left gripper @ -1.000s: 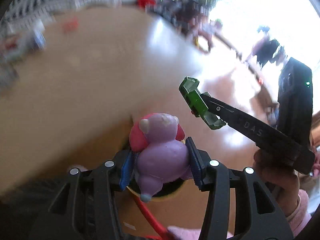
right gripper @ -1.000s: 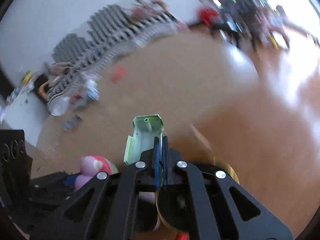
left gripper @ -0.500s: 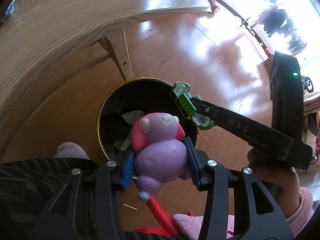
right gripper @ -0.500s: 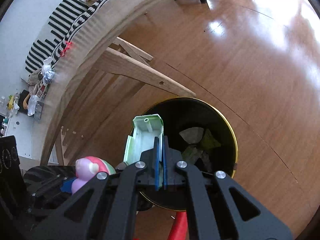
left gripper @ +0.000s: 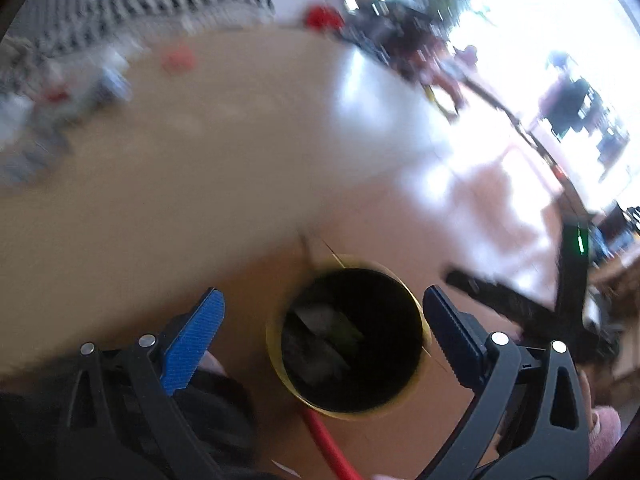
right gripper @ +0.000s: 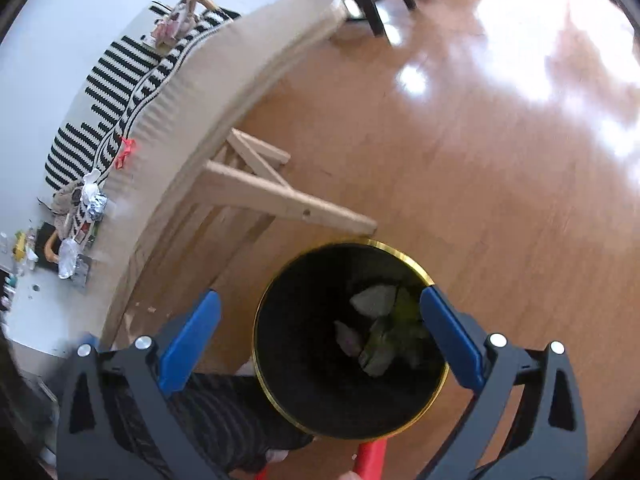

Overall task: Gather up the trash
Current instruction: 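Raise both open tools from the bin back over the table, then grasp the silver packet with the left tool while the right tool grasps the crumpled silver wrapper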

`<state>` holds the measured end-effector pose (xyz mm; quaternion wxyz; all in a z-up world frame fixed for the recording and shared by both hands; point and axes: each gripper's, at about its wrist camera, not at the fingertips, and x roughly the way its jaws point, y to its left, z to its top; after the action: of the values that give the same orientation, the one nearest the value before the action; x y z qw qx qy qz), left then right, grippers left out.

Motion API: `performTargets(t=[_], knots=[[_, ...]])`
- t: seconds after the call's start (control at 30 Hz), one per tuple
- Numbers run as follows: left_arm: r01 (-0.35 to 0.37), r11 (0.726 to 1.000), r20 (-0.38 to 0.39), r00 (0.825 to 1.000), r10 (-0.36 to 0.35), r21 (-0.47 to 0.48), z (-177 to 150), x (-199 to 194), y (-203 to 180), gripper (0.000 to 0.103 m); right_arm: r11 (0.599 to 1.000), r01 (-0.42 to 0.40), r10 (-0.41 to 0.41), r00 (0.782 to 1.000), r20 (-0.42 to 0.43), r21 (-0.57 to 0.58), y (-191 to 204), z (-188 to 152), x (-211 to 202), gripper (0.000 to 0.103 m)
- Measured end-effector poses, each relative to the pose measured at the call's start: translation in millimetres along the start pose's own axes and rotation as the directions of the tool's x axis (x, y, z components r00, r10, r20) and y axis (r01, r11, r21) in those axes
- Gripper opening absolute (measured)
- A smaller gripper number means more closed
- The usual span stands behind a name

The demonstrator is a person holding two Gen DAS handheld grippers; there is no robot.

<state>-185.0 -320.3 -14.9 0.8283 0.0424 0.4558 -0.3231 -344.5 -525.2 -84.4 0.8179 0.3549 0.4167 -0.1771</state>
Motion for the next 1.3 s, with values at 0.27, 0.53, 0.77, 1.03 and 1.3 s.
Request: performTargets(t=[0.27,0.53,0.77,1.03,1.3], knots=[[-0.22,0.97,0.1,0.968,0.23,-0.102,51.7,-61.6,157.6,0.096,0.987,-0.019,0.027,0.999,0.042,-0.161,69.6,13.0,5.7,0.097],[-0.215,0.976,-0.032,0.976,0.216,0.031,81.0,-37.4,245.7,0.096,0.929,-0.092,0.13,0.988,0.082,-0.358,193.0,56.2,28.9,0.097],[-0.109,0.992,-0.054,0.992,0.113,0.07,96.7,1.2,257.5,0.091,0.846,-0.15,0.19,0.982,0.025,-0.511,306.9,83.8,80.6,0.097],[-0.161,0.972,0.01,0.987,0.162,0.173,96.0,24.3,254.0,0.091,0.786,-0.194,0.195,0.979,-0.062,-0.588,397.9,81.7,140.0,0.097],[-0.087,0.962,-0.036,0.994,0.1,0.259,88.8,36.4,252.9,0.067,0.78,-0.17,0.153,0.985,-0.081,-0.602,430.2,75.6,191.2,0.075]])
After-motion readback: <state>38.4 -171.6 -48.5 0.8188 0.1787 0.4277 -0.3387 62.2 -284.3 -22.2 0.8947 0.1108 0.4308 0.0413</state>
